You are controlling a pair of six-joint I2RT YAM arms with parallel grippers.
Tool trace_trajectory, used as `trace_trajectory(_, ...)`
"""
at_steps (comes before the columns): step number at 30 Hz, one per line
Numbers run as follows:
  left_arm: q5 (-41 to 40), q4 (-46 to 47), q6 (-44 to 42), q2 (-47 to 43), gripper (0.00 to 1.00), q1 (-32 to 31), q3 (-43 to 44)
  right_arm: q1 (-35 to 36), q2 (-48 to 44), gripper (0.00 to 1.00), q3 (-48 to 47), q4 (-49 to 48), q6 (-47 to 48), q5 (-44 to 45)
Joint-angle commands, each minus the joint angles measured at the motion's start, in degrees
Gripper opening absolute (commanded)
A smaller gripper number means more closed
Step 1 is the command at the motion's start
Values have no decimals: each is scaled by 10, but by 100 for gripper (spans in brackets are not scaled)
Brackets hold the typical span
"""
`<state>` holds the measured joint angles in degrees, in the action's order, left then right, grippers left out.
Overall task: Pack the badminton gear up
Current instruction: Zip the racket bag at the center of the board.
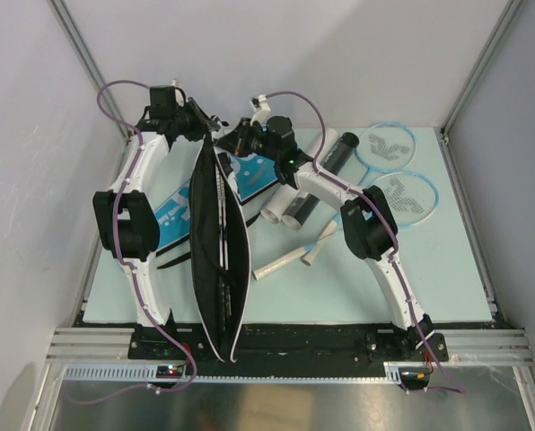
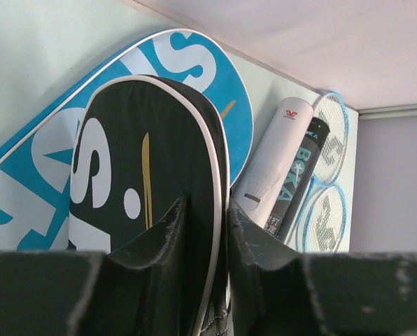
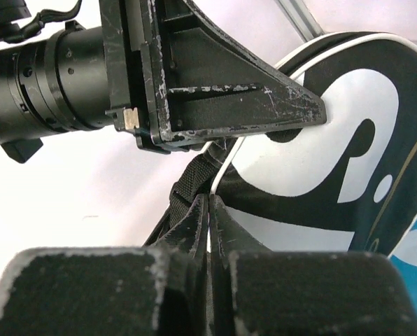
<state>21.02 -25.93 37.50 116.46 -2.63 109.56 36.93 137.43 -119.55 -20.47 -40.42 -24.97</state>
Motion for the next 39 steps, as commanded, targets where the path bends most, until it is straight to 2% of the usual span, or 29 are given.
trace_trajectory(1,8,-3,-1,-34,24,6,1,-5,-65,0,61,-27,35,-24)
trace_trajectory(5,10,-4,0,-25,5,6,9,-4,-89,0,106,-41,39,-38)
trace_trajectory(7,11,-3,0,-24,1,7,11,-1,-102,0,130,-45,44,-39)
trace_trajectory(25,-28,-3,16,-10,0,5,44,43,-249,0,359,-72,25,-28)
trace_trajectory(39,-82,-2,36,11,0,5,80,150,-425,0,538,69,101,54)
